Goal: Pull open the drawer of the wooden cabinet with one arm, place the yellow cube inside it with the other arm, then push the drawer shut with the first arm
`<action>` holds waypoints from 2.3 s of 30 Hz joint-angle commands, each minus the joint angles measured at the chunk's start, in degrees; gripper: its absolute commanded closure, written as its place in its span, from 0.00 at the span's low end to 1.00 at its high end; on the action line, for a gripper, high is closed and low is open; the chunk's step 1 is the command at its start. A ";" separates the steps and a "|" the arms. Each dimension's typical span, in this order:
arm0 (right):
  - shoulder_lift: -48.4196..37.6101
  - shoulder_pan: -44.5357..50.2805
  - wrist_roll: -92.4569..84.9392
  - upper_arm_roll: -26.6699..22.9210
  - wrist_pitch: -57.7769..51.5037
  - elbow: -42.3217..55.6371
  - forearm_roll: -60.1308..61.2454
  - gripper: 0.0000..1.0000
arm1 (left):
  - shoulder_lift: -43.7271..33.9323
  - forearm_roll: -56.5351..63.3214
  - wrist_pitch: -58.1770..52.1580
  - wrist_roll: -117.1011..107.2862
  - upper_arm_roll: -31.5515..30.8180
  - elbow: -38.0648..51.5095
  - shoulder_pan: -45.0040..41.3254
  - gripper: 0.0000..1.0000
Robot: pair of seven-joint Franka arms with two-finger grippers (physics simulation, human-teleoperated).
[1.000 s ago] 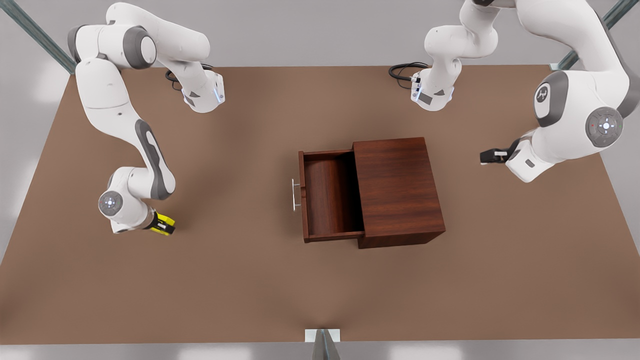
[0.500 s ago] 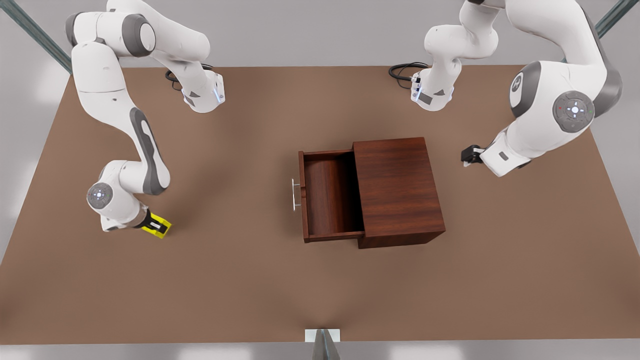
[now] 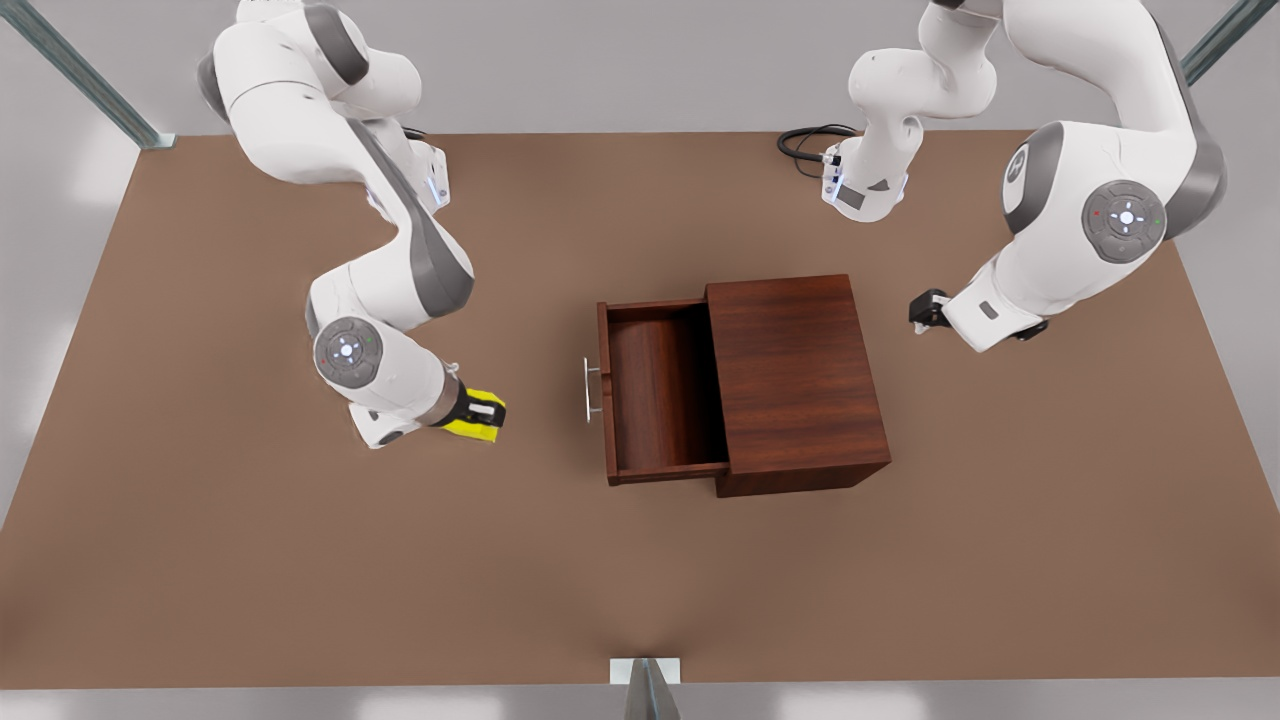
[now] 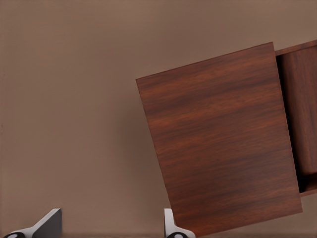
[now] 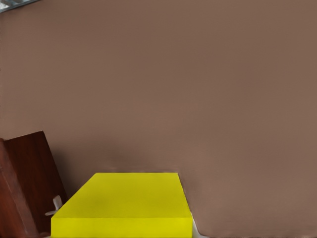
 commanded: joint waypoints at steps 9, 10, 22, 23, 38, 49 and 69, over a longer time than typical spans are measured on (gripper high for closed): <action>10.58 12.82 59.94 3.21 -1.25 14.38 2.72 0.43 | -0.95 -0.74 -4.11 0.02 -1.97 0.50 -1.11 0.00; 11.46 13.17 62.14 4.35 0.51 15.35 2.72 0.43 | -1.12 -2.93 -4.19 -0.07 -2.33 0.59 -1.19 0.00; 13.23 16.61 60.50 1.10 3.88 16.94 -0.36 0.00 | 4.76 0.91 1.87 -19.31 -15.42 6.22 -11.73 0.00; 11.21 13.10 56.37 1.54 -1.13 16.76 0.08 0.00 | 5.47 3.39 1.96 -22.56 -15.33 6.31 -14.64 0.00; -13.15 -14.97 -32.60 -14.43 -7.66 -14.97 -4.32 0.00 | 35.44 17.45 35.79 -89.54 -14.19 22.57 -37.58 0.00; -12.18 -7.39 -35.67 -24.56 -8.53 -11.81 -2.82 0.00 | 46.43 20.88 49.33 -90.78 -4.79 30.74 -43.65 0.00; -11.48 -7.22 -35.23 -24.47 -8.53 -11.72 -2.82 0.00 | 48.01 24.92 32.55 -81.28 -1.89 29.42 -45.23 0.00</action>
